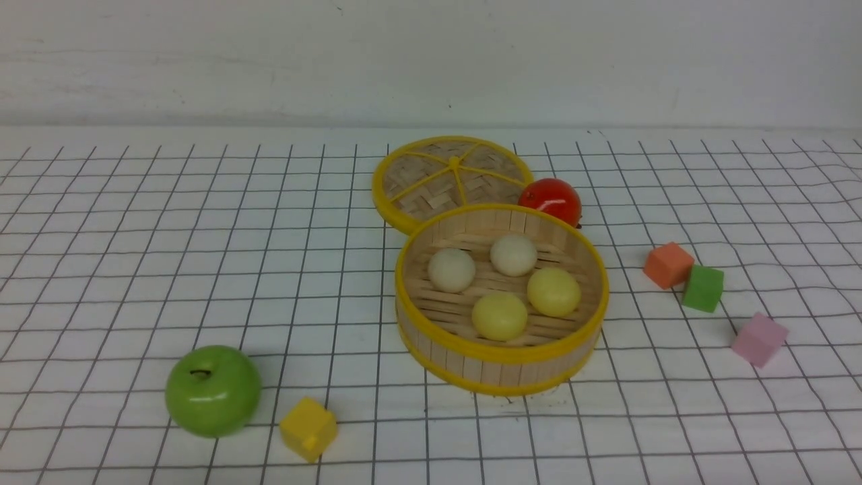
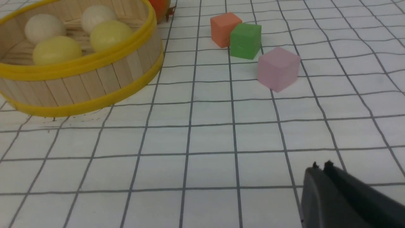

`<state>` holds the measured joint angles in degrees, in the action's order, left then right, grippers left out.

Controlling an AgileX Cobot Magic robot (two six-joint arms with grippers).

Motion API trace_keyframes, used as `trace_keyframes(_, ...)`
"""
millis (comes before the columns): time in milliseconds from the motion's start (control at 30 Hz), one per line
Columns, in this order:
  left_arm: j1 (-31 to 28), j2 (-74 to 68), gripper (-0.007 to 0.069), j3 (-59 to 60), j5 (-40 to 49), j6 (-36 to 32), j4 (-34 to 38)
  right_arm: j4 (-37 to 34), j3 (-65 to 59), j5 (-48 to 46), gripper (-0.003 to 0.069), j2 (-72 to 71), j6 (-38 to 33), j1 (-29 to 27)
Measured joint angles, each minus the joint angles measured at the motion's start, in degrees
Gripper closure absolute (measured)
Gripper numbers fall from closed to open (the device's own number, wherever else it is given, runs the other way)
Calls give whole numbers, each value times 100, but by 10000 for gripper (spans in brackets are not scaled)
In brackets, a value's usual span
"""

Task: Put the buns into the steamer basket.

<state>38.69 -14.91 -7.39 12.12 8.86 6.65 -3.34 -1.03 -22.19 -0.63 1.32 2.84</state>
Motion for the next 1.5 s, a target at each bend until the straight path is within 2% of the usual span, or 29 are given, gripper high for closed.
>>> trace_keyframes(367, 0, 0, 470, 3, 0, 0, 0, -2, 0, 0, 648, 0, 0, 0)
trace_keyframes(500, -47, 50, 473, 87, -252, -37, -123, -7, 0, 0, 645, 0, 0, 0)
trace_keyframes(600, -612, 356, 536, 235, -853, -86, -95, -7, 0, 0, 641, 0, 0, 0)
trace_keyframes(667, -1425, 765, 629, 342, -1003, -86, 32, -9, 0, 0, 638, 0, 0, 0)
trace_keyframes(800, -2520, 1352, 638, 601, -767, -86, 47, -13, 0, 0, 633, 0, 0, 0)
trace_keyframes(833, -2628, 1380, 638, 624, -767, -86, 47, -13, 0, 0, 633, 0, 0, 0)
trace_keyframes(867, -2978, 1519, 638, 802, -509, -56, 51, -13, 0, 0, 629, 0, 0, 0)
trace_keyframes(967, -3265, 1549, 638, 880, 354, 28, 30, -15, 0, 0, 626, 0, 0, 0)
trace_keyframes(1100, -3292, 1549, 638, 917, 947, 113, 10, -15, 0, 0, 623, 0, 0, 0)
trace_keyframes(1267, -3292, 1549, 638, 917, 987, 554, 60, -15, 0, 0, 616, 0, 0, 0)
trace_keyframes(1500, -3292, 1549, 638, 917, 987, 630, 67, -15, 0, 0, 615, 0, 0, 0)
